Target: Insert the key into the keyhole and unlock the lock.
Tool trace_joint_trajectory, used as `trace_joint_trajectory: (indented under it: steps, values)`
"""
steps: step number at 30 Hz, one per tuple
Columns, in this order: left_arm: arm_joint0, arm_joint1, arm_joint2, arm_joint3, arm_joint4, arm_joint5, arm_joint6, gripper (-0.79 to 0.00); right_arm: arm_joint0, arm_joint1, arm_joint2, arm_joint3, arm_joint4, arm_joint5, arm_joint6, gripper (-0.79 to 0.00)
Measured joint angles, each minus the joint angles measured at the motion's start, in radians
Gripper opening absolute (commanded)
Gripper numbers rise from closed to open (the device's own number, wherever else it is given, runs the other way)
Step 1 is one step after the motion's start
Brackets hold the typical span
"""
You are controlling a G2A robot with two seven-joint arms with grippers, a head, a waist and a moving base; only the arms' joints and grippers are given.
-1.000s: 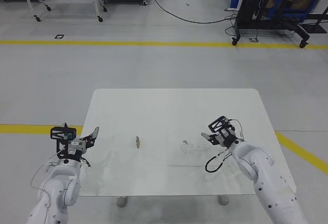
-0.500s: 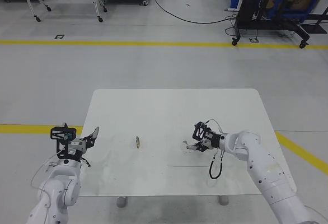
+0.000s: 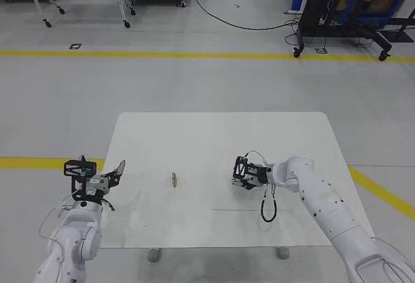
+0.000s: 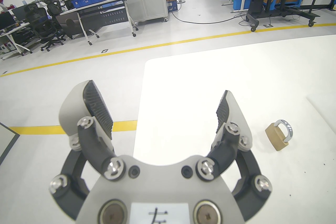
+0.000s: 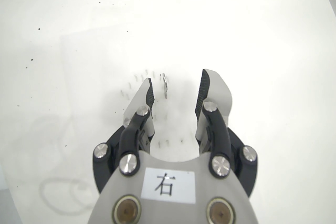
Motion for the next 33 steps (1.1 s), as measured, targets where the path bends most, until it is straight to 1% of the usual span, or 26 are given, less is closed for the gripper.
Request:
trace_joint_trajectory:
  steps: [1, 2, 3, 7, 14, 21, 24, 27, 33]
  values:
    - [0.000, 0.000, 0.000, 0.000, 0.000, 0.000, 0.000, 0.000, 0.004, -0.001, -0.007, 0.004, -0.001, -0.008, -0.003, -0.563]
    - [0.000, 0.000, 0.000, 0.000, 0.000, 0.000, 0.000, 0.000, 0.008, -0.002, -0.014, 0.006, -0.004, -0.018, -0.007, -0.690]
    - [0.000, 0.000, 0.000, 0.000, 0.000, 0.000, 0.000, 0.000, 0.013, -0.002, -0.024, 0.005, -0.014, -0.026, -0.012, -0.785]
    - [0.000, 0.000, 0.000, 0.000, 0.000, 0.000, 0.000, 0.000, 0.010, -0.001, -0.050, -0.016, -0.061, -0.030, -0.036, -0.785]
    - [0.000, 0.000, 0.000, 0.000, 0.000, 0.000, 0.000, 0.000, -0.024, 0.012, -0.038, -0.065, -0.109, 0.024, -0.064, -0.785]
    - [0.000, 0.000, 0.000, 0.000, 0.000, 0.000, 0.000, 0.000, -0.092, 0.042, 0.027, -0.129, -0.156, 0.078, -0.218, -0.785]
    - [0.000, 0.000, 0.000, 0.000, 0.000, 0.000, 0.000, 0.000, -0.113, 0.052, 0.057, -0.125, -0.156, 0.101, -0.306, -0.785]
    - [0.000, 0.000, 0.000, 0.000, 0.000, 0.000, 0.000, 0.000, -0.129, 0.059, 0.091, -0.091, -0.110, 0.105, -0.394, -0.785]
    - [0.000, 0.000, 0.000, 0.000, 0.000, 0.000, 0.000, 0.000, -0.130, 0.060, 0.097, -0.083, -0.099, 0.101, -0.406, -0.785]
